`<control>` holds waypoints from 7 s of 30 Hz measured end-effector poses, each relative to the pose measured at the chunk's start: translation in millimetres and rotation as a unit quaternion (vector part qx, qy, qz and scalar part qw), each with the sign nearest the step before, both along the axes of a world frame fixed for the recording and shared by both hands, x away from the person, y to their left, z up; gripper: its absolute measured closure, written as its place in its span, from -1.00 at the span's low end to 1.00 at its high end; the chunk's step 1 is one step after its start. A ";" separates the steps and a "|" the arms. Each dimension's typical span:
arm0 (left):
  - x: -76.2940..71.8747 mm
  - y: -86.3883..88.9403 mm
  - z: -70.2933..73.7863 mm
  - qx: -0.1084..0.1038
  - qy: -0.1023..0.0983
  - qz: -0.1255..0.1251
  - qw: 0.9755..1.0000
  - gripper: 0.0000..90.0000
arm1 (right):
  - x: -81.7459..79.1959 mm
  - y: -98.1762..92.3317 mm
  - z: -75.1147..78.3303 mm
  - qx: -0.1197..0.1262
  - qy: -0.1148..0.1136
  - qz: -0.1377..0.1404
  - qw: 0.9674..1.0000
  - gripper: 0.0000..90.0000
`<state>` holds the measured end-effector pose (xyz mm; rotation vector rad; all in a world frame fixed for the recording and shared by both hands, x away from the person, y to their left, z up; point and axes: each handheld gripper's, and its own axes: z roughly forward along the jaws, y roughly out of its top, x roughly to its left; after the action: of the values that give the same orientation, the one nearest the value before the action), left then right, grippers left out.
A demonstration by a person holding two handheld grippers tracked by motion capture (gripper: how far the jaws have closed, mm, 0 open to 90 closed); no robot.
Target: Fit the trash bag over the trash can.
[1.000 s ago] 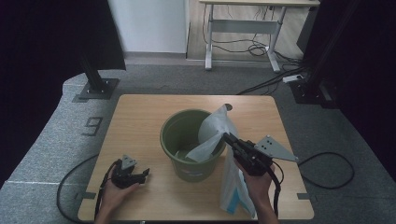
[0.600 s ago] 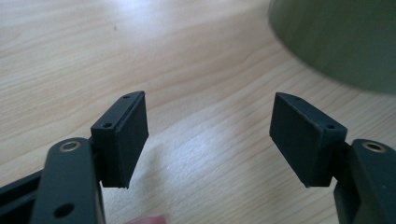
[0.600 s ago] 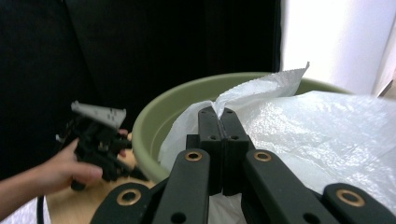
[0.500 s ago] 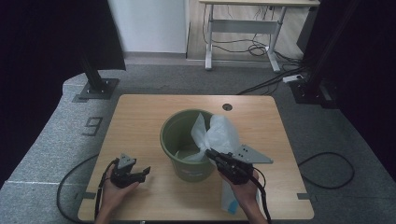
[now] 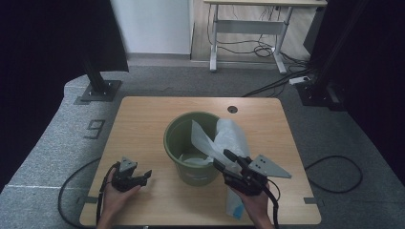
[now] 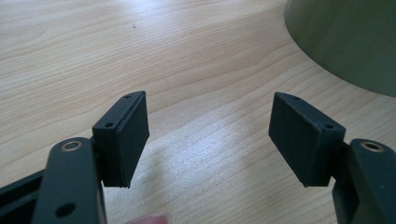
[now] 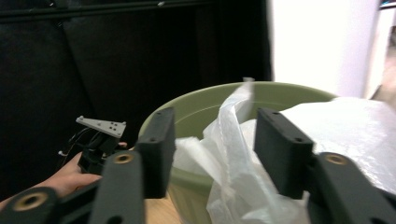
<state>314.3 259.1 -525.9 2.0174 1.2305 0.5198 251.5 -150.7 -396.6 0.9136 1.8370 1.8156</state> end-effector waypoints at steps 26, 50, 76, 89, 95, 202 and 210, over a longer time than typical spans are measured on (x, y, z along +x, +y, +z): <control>1.3 5.6 -2.4 -0.016 0.007 0.006 1.000 -0.36 | -15.6 -7.8 -34.7 -0.119 -0.008 -0.088 0.989 0.62; -41.8 -4.0 94.8 -0.059 -0.075 -0.048 0.994 -0.06 | -3.4 -1.3 -20.5 -0.080 -0.039 -0.053 0.995 0.91; -41.8 -115.4 160.5 -0.040 -0.101 -0.183 0.977 -0.10 | 16.4 -9.5 22.9 -0.046 -0.037 -0.040 0.997 0.91; -38.5 -125.8 156.5 -0.054 -0.095 -0.204 0.973 -0.08 | 24.6 3.4 28.4 -0.035 -0.030 -0.033 0.998 0.92; -36.8 -129.7 153.9 -0.050 -0.092 -0.207 0.973 -0.03 | 25.2 8.5 31.1 -0.040 -0.036 -0.045 0.998 0.92; -14.0 -121.0 147.3 -0.105 -0.075 -0.200 0.971 0.97 | -27.7 -37.8 -38.5 -0.136 -0.076 -0.229 0.961 0.96; -19.3 -112.6 145.9 -0.121 -0.121 -0.157 0.973 -0.05 | -19.7 -28.3 4.0 -0.130 -0.115 -0.204 0.964 0.96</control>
<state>295.0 146.4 -379.9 1.8317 0.7702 0.4238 231.7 -178.9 -392.5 0.8642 1.5580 1.3332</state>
